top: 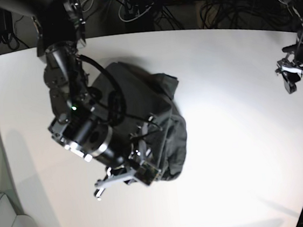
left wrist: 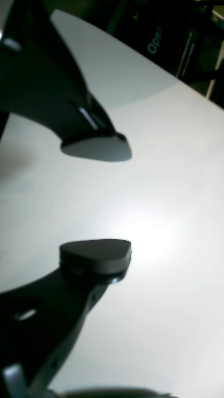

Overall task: Layout the t-shirt on the table in an organized manner, then fold the t-shirt properly
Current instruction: 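Lift the grey t-shirt with the right gripper and shake it out, then lower the t-shirt onto the table and open the right gripper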

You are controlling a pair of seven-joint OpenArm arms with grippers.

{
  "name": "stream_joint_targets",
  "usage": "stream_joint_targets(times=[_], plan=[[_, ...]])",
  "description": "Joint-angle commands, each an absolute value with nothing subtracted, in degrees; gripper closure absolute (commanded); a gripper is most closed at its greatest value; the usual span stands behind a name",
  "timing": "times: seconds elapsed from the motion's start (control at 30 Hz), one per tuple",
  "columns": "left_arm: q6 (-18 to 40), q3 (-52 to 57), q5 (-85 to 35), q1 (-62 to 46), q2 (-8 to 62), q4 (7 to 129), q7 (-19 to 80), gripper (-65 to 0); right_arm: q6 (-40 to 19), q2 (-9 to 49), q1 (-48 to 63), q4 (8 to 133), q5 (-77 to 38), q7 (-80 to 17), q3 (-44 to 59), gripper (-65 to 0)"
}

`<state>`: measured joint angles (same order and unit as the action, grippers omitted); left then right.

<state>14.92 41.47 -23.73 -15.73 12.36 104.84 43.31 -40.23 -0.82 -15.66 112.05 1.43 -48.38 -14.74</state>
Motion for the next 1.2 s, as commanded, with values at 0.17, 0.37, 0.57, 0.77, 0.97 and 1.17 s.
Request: stream_joint_targets(times=[0.17, 0.37, 0.57, 0.77, 0.97, 1.17], plan=[[16.92, 44.35, -24.40, -16.57, 12.79, 106.24, 42.24, -38.1, -40.00, 2.95, -21.76, 114.95, 0.40, -45.93, -17.71, 0.0], [16.92, 44.35, -24.40, -18.42, 13.05, 106.42, 41.89, -38.1, -40.00, 2.95, -25.89, 115.82, 0.40, -45.58, -22.55, 0.0], [16.92, 44.35, -24.40, -19.74, 12.70, 106.42, 41.80, -38.1, -40.00, -0.48, -30.37, 115.82, 9.01, -45.58, -40.92, 0.0], [16.92, 44.70, -24.48, -20.97, 12.70, 106.42, 41.71, -38.1, -40.00, -9.00, -35.91, 114.77, 15.69, -45.85, -45.58, 0.0], [16.92, 46.81, -24.66, -21.32, 12.62, 106.68, 41.71, -38.1, -40.00, -9.00, -39.25, 110.73, 14.55, -45.85, -40.13, 0.0], [17.01, 49.27, -24.75, -20.97, 10.59, 106.68, 41.71, -38.1, -40.00, -6.81, -34.51, 104.92, 10.68, -44.09, -22.90, 0.0]])
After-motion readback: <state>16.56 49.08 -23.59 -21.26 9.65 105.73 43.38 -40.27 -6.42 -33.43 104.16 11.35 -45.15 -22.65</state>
